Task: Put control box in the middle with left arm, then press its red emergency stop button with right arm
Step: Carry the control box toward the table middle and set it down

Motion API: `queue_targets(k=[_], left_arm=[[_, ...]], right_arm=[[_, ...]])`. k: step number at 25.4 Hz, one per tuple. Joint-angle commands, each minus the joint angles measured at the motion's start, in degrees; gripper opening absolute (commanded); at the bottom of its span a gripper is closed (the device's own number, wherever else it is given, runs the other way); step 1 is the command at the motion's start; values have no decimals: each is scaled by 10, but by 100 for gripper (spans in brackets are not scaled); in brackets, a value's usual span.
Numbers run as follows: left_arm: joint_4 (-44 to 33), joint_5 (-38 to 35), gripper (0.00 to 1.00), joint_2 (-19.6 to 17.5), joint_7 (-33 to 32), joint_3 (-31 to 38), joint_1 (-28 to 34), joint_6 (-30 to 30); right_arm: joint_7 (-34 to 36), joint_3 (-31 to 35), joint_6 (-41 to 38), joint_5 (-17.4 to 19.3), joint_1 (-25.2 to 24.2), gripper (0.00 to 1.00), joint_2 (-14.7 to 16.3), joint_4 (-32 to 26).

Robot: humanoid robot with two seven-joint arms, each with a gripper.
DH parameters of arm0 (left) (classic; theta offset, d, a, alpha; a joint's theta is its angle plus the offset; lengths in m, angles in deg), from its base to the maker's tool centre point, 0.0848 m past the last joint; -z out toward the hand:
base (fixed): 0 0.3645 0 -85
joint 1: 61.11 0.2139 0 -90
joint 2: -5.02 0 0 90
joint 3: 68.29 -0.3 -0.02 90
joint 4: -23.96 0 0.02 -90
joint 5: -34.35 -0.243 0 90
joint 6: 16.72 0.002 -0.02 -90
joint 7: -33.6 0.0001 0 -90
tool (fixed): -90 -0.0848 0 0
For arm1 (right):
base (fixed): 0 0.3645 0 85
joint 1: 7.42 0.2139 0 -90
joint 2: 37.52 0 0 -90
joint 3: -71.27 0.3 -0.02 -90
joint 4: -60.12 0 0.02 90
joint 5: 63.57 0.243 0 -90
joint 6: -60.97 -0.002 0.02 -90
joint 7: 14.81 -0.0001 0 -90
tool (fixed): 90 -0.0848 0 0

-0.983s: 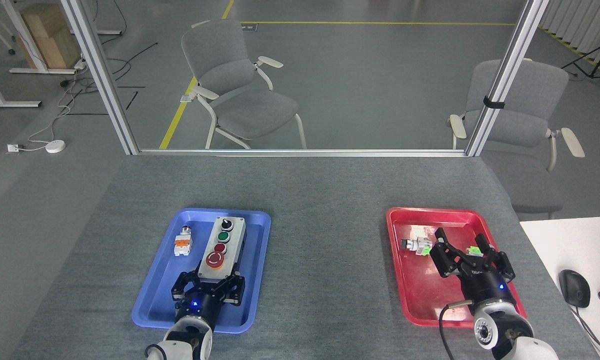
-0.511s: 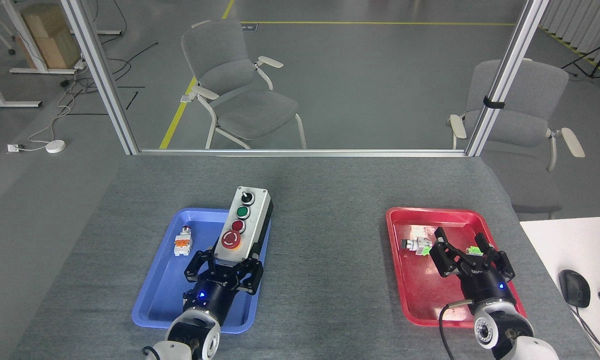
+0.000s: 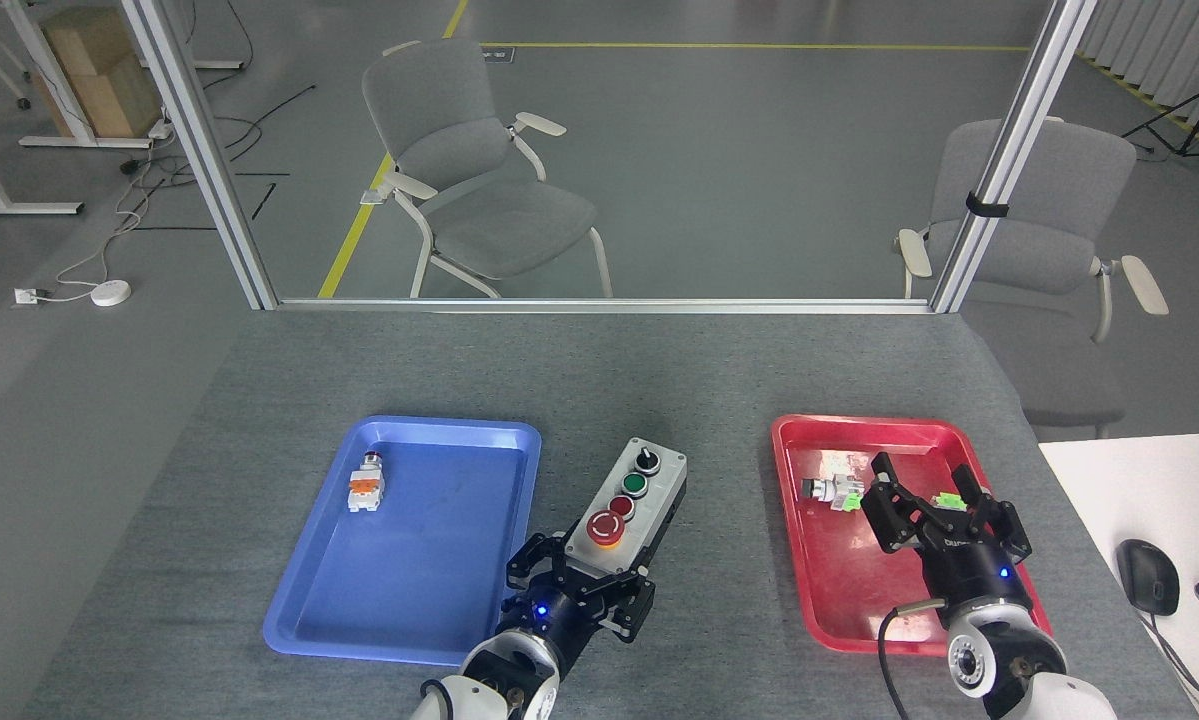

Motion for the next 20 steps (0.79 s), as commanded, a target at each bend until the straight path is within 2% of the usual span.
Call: queue_targets(k=[1, 9, 14, 15, 16, 17, 18, 20], left_arm=[[78, -2, 0, 15, -8, -15, -48, 0], [111, 0, 0, 21, -10, -70, -60, 6], [113, 3, 0, 21, -10, -72, -60, 15], [113, 3, 7, 21, -10, -73, -60, 16], [113, 3, 27, 21, -10, -73, -60, 17], [114, 3, 53, 21, -10, -73, -60, 20], [113, 3, 70, 21, -10, -73, -60, 25], [112, 3, 86, 21, -9, -73, -60, 32]], right_arm=[[1, 0, 1, 0, 0, 99, 0, 0], [1, 1, 0, 2, 0, 99, 2, 1], [1, 0, 1, 2, 0, 99, 2, 1], [2, 0, 2, 1, 0, 99, 3, 1], [3, 0, 2, 0, 0, 99, 3, 1], [3, 0, 2, 0, 0, 99, 3, 1], [3, 1, 3, 1, 1, 99, 2, 1], [3, 1, 4, 3, 1, 99, 2, 1]])
